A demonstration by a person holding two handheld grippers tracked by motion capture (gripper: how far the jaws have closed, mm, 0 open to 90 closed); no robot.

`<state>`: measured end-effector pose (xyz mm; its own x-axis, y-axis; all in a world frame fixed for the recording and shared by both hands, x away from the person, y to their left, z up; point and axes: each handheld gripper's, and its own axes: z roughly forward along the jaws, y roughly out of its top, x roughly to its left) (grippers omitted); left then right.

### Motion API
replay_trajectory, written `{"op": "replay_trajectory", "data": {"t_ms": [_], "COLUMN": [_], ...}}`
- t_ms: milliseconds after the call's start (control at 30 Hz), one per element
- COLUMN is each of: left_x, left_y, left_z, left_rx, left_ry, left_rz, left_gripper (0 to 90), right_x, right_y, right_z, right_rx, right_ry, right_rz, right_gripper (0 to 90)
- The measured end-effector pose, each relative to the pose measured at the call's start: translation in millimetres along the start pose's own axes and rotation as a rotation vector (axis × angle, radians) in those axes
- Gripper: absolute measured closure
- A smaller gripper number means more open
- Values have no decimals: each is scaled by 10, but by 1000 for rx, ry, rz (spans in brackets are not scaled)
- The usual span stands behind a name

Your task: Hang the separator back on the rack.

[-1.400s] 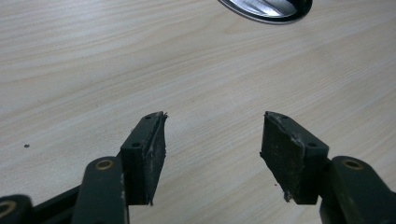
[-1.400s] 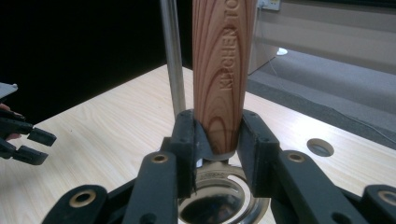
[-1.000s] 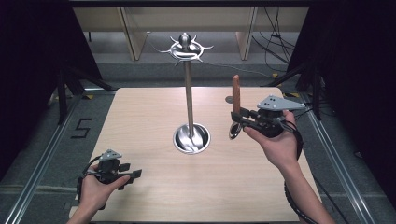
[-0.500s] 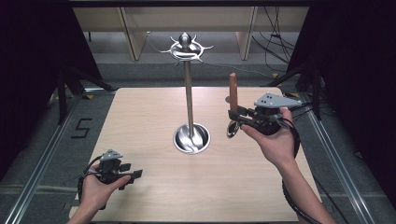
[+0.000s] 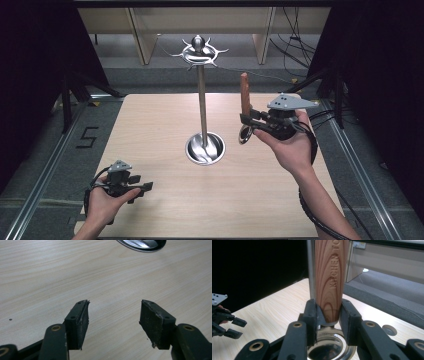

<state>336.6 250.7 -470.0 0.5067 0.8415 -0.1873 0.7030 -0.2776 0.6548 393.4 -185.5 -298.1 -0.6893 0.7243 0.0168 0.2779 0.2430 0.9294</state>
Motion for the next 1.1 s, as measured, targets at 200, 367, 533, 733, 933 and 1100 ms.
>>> {"op": "replay_trajectory", "data": {"t_ms": [200,367,533,733,933,1100], "left_x": [1,-5,-5,-19,-17,1], "left_y": [-2,-4,-2,-1,0,6], "left_z": [-2,-3,-2,-1,-13,-30], "left_rx": [-3,-15,-18,-36,-35,-17], "left_ry": [-3,0,-2,9,15,3], "left_rz": [-2,-3,-6,-27,-15,3], "left_gripper": [395,395,396,395,396,396], "right_x": [48,62,87,109,115,102], "right_y": [27,69,120,173,200,221], "right_z": [55,67,95,118,140,168], "right_rx": [-10,-11,-15,-17,-16,-25], "right_ry": [0,3,6,14,26,25], "right_rz": [6,-9,-9,-1,1,-11], "right_gripper": [700,700,700,700,701,700]}}
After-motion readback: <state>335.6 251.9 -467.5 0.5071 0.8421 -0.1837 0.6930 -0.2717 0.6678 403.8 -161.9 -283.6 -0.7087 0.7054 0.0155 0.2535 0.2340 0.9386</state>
